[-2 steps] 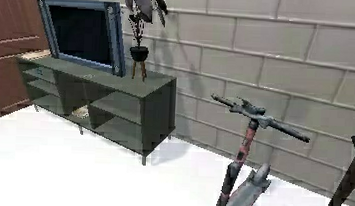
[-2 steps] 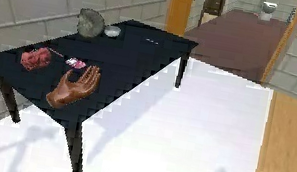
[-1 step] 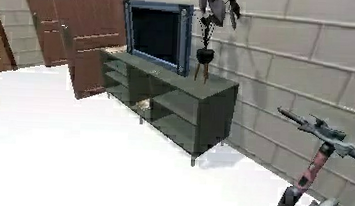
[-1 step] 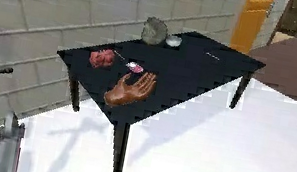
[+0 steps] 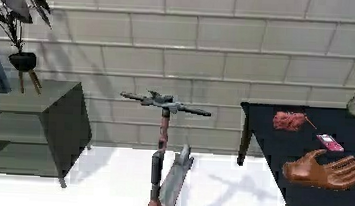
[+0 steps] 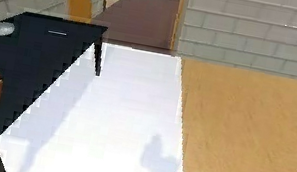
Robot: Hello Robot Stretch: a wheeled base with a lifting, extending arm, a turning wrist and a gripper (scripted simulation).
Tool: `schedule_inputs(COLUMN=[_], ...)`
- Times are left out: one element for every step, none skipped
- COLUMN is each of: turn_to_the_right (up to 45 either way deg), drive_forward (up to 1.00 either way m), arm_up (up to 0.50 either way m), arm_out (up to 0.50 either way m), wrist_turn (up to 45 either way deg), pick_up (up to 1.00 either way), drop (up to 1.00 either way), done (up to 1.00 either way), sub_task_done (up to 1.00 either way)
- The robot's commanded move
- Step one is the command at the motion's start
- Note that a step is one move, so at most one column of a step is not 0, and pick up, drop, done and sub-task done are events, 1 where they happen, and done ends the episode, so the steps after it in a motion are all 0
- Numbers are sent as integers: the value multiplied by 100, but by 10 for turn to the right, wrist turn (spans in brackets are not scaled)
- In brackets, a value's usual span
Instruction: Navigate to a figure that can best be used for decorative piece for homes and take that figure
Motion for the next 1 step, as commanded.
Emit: schedule_inputs(turn_to_the_right=[390], drive_forward=[0], arm_up=[0], arm_out=[0], wrist_turn=[0], pick_up=[0], drop=[0], done=[0], sub_task_done=[0])
